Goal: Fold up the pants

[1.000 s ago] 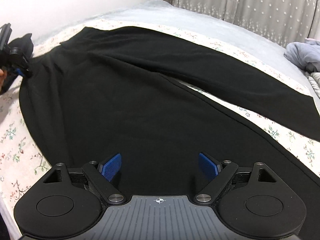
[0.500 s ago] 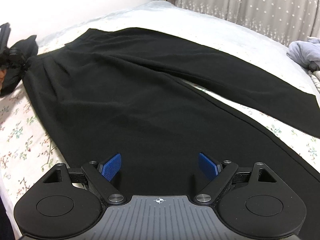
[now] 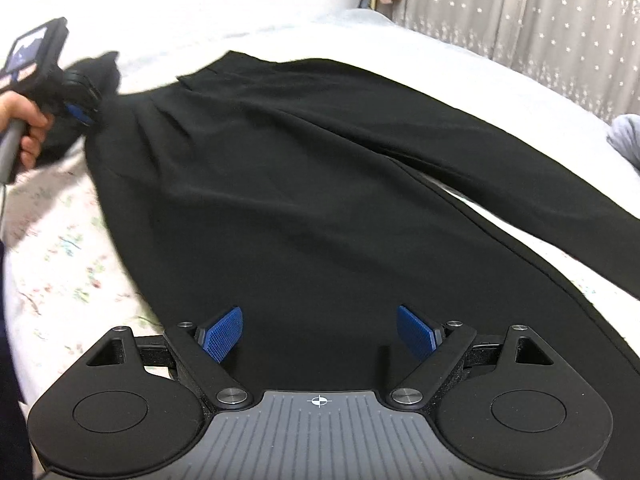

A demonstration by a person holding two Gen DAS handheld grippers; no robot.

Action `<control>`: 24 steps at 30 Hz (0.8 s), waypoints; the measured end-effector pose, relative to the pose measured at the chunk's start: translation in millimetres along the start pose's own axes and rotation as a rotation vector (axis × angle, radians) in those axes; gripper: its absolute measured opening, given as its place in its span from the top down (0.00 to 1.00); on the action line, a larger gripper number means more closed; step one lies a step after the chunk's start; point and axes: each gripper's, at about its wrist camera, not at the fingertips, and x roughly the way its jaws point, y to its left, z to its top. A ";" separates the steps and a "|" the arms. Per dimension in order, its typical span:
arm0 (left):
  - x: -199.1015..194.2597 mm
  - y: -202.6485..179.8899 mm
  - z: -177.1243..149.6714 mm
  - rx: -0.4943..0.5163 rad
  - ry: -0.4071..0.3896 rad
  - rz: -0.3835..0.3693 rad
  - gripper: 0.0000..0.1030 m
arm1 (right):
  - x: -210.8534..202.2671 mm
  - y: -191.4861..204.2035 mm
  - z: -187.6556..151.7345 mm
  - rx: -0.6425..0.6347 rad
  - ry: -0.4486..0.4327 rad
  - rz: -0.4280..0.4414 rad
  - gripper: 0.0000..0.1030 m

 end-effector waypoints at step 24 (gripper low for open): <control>-37.6 -76.5 -93.1 0.310 0.048 -0.421 0.44 | -11.2 19.3 -61.1 -0.014 0.030 0.071 0.15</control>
